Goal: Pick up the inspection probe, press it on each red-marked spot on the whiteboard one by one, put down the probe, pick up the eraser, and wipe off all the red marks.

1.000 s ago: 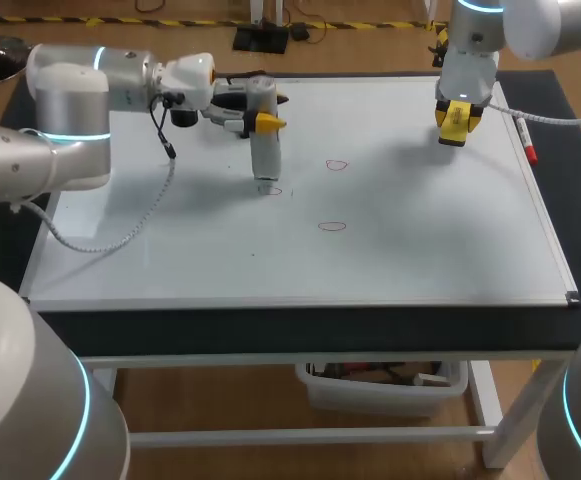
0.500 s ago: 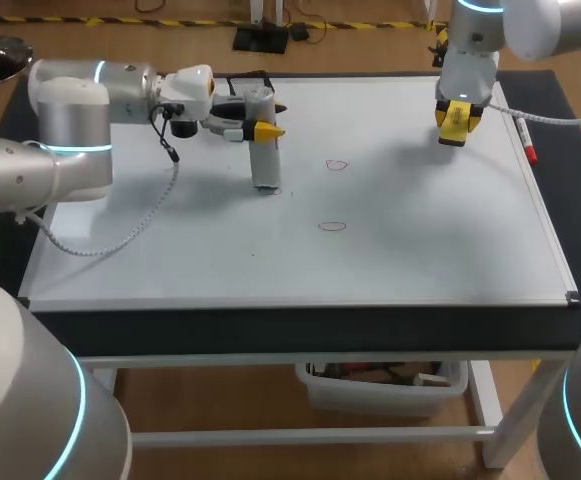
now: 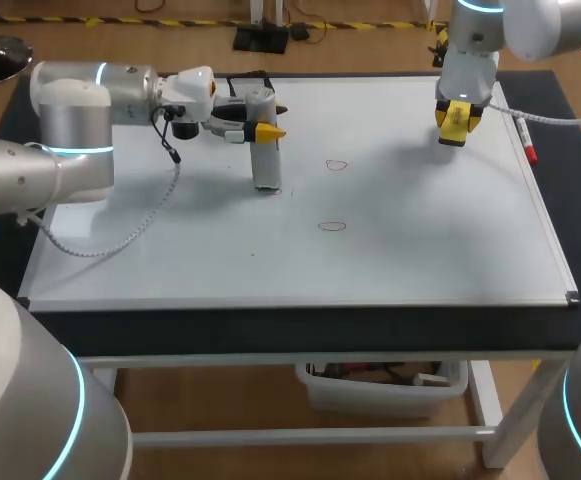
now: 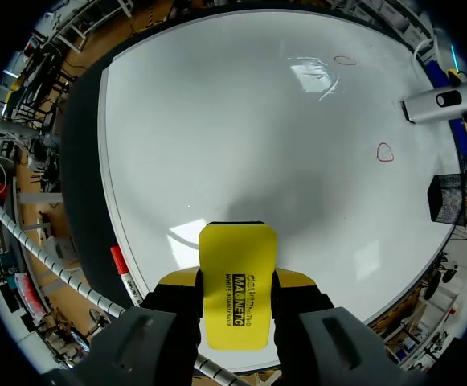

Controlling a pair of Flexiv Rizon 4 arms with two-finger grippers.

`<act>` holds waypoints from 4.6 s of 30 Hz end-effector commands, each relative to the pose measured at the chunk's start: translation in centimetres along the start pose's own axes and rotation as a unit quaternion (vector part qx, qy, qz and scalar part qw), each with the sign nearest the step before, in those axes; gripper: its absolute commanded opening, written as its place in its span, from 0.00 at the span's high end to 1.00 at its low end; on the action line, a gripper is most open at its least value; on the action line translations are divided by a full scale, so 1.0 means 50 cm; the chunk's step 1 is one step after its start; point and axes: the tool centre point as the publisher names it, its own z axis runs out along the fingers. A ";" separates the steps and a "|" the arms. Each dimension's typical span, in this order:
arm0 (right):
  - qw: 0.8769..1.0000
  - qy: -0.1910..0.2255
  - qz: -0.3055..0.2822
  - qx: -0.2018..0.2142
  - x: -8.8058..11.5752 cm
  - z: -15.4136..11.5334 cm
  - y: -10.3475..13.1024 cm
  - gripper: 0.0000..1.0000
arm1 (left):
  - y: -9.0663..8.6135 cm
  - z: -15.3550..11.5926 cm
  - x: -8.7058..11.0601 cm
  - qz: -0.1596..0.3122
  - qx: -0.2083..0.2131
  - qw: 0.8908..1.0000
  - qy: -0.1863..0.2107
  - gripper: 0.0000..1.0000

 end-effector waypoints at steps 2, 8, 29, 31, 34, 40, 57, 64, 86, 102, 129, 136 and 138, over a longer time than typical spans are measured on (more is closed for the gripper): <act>1.000 0.002 -0.001 0.000 0.002 -0.004 -0.001 1.00 | 0.003 0.000 0.001 0.001 -0.001 1.000 -0.001 1.00; 1.000 0.002 -0.001 0.000 0.002 -0.004 -0.001 1.00 | 0.005 -0.003 0.007 -0.001 0.001 1.000 -0.004 1.00; 1.000 0.002 -0.001 0.000 0.002 -0.004 -0.001 1.00 | -0.079 -0.050 -0.013 0.030 -0.013 0.999 -0.025 1.00; 1.000 0.002 -0.001 0.000 0.002 -0.004 -0.001 1.00 | -0.087 -0.062 -0.017 0.032 -0.014 0.999 -0.030 1.00; 1.000 0.002 -0.001 0.000 0.002 -0.004 -0.001 1.00 | -0.095 -0.084 -0.026 0.028 -0.020 0.999 -0.042 1.00; 1.000 0.002 -0.001 0.000 0.002 -0.004 -0.001 1.00 | -0.106 -0.132 -0.035 0.031 -0.020 0.997 -0.067 1.00; 1.000 0.002 -0.001 0.000 0.002 -0.004 -0.001 1.00 | -0.135 -0.278 -0.046 0.044 -0.037 0.988 -0.143 1.00; 1.000 0.002 -0.001 0.000 0.002 -0.004 -0.001 1.00 | -0.135 -0.318 -0.042 0.044 -0.029 0.985 -0.163 1.00; 1.000 0.002 -0.001 0.000 0.002 -0.004 -0.001 1.00 | -0.126 -0.363 -0.024 0.040 -0.015 0.981 -0.188 1.00; 0.987 0.028 -0.152 0.046 -0.198 -0.036 0.189 1.00 | -0.126 -0.363 -0.024 0.040 -0.015 0.981 -0.188 1.00; 0.936 0.000 -0.352 0.016 -0.520 -0.024 0.466 1.00 | -0.126 -0.363 -0.024 0.040 -0.015 0.981 -0.188 1.00; 0.935 -0.014 -0.355 0.008 -0.566 -0.008 0.483 1.00 | -0.126 -0.363 -0.024 0.040 -0.015 0.981 -0.188 1.00; 0.933 -0.014 -0.360 0.005 -0.577 0.004 0.487 1.00 | -0.126 -0.363 -0.024 0.040 -0.015 0.981 -0.188 1.00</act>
